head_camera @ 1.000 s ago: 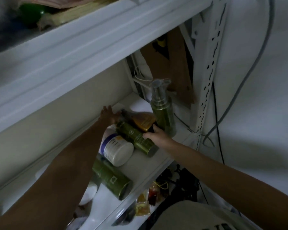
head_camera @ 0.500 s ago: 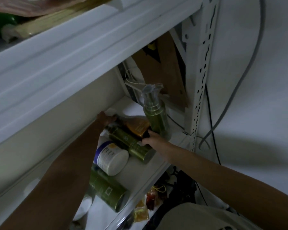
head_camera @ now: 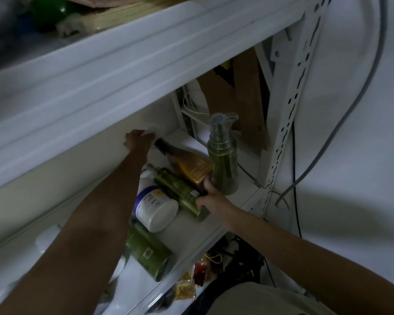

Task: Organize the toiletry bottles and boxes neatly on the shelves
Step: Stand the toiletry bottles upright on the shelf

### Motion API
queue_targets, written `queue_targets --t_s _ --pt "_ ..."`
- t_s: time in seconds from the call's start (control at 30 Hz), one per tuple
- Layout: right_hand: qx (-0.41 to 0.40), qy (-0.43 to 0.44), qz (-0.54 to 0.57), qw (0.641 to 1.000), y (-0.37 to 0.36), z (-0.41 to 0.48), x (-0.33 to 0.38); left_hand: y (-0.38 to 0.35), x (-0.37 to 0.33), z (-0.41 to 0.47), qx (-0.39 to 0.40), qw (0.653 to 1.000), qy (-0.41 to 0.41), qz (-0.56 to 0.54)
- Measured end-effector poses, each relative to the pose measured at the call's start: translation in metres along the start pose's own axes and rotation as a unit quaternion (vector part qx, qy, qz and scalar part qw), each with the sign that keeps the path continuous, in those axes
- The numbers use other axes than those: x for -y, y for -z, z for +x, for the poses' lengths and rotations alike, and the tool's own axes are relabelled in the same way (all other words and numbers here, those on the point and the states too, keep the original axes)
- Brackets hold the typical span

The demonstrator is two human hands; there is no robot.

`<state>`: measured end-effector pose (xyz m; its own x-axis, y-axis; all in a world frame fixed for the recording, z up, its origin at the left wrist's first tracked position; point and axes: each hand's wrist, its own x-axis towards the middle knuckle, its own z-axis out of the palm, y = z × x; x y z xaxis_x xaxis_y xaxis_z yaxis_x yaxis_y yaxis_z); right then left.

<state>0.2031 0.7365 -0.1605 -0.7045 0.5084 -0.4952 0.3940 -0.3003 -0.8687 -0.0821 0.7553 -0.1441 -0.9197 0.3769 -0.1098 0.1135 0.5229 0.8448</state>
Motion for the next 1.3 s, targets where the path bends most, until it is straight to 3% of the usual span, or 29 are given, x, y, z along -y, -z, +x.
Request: queue_targets --t_s 0.3,0.5,0.63,0.77,0.97,1.1,1.3 --pt "0.01 0.084 0.005 0.996 -0.005 -0.008 0.011 0.046 -0.005 -0.035 -0.056 0.977 0.048 -0.202" --pt "-0.049 0.083 0.185 0.978 -0.016 -0.019 0.02 0.079 -0.003 -0.06 -0.03 0.928 0.118 -0.353" --pt "-0.038 0.055 0.322 0.944 -0.025 -0.035 0.024 0.095 0.001 -0.078 -0.013 0.927 0.09 -0.364" --pt "-0.031 0.04 0.381 0.923 -0.032 -0.048 0.021 0.12 0.001 -0.092 -0.002 0.91 0.089 -0.404" --pt "-0.047 0.009 0.344 0.938 -0.057 -0.068 0.018 0.154 -0.006 -0.123 0.021 0.907 0.077 -0.414" --pt "-0.066 -0.019 0.33 0.941 -0.073 -0.083 0.013 0.183 -0.014 -0.149 0.024 0.933 0.058 -0.355" --pt "0.021 0.003 0.28 0.96 -0.098 -0.108 0.013 0.238 -0.003 -0.176 0.04 0.938 0.018 -0.343"
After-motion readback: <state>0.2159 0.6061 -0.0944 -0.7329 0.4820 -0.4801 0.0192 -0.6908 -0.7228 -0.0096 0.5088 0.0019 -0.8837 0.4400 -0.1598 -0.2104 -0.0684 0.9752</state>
